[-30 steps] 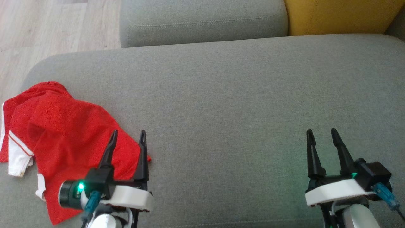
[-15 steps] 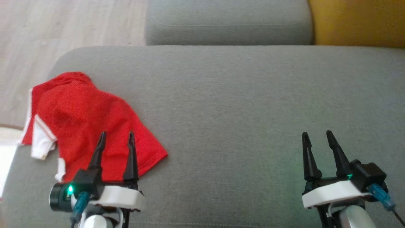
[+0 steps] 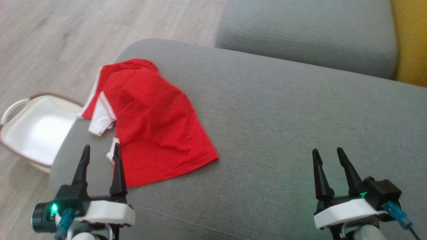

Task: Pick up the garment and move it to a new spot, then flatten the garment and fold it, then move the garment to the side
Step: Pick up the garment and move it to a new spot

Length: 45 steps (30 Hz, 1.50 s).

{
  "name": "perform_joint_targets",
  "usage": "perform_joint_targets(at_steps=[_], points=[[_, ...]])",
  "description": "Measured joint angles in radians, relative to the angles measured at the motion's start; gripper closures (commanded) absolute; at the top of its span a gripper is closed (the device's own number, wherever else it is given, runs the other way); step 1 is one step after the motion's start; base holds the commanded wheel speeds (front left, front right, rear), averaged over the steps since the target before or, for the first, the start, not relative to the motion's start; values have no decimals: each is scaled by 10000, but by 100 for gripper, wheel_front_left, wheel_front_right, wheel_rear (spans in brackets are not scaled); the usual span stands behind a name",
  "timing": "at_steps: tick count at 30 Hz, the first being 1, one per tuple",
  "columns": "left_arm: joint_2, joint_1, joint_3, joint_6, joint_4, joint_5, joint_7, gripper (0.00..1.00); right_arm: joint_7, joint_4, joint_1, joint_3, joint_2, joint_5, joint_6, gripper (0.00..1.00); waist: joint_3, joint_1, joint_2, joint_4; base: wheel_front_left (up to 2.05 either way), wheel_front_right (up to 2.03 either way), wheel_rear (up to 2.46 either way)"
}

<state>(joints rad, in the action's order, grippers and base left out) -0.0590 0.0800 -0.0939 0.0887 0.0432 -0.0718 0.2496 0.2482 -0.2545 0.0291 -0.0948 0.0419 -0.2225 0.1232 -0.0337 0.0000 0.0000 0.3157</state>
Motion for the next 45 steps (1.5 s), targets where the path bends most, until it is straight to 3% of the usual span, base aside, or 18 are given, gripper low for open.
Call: perform_joint_targets(at_steps=[11,19,24,30,37,40,45], points=[[2,-6,554,-299,-88,2,0,0,-2,-13,22,-249,0,-144,0,0,-9,0,0,1413,0,0,0],[-63,-246,1139,-732,-67,-10,0,0,-2,59,-77,127,0,82,0,0,503,0,0,1247,0,0,0],[-568,-1695,1231,-1425,798,-100,4,0,0,314,-569,838,2,539,0,0,1136,0,0,931,0,0,0],[-1503,-4133,178,-2125,2602,-343,-984,0,2,920,-1164,1521,8,913,0,0,2129,0,0,497,0,0,0],[-2527,-6748,-1657,-2205,4207,-1956,-2596,0,29,1467,-1494,1910,19,1187,0,0,3153,0,0,-78,0,0,0],[-2796,-7450,-2485,-2205,4832,-2844,-3097,0,25,1647,-1532,1908,19,1283,0,0,3531,1,0,-291,0,0,0],[-3196,-8263,-3348,-2207,5919,-3450,-3536,0,-19,1879,-1726,1877,21,1308,0,0,3997,1,0,-597,0,0,0]])
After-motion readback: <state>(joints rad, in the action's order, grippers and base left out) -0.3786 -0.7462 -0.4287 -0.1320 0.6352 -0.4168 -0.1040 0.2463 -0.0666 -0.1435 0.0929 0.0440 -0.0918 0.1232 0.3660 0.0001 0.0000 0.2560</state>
